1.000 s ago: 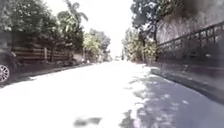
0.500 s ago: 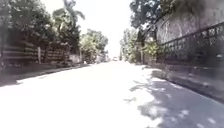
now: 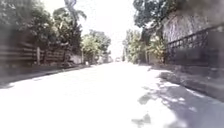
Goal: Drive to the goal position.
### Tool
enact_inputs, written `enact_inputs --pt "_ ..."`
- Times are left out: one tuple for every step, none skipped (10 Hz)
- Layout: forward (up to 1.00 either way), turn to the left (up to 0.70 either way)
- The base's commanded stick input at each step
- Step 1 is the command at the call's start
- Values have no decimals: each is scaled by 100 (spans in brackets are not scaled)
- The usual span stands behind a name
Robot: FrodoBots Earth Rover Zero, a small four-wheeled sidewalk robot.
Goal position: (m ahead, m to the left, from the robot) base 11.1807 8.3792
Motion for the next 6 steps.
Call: enact_inputs --pt "100 -13" --pt "100 -26" --pt "100 -37" --pt "100 -38" --pt "100 -38" --pt "100 -33"
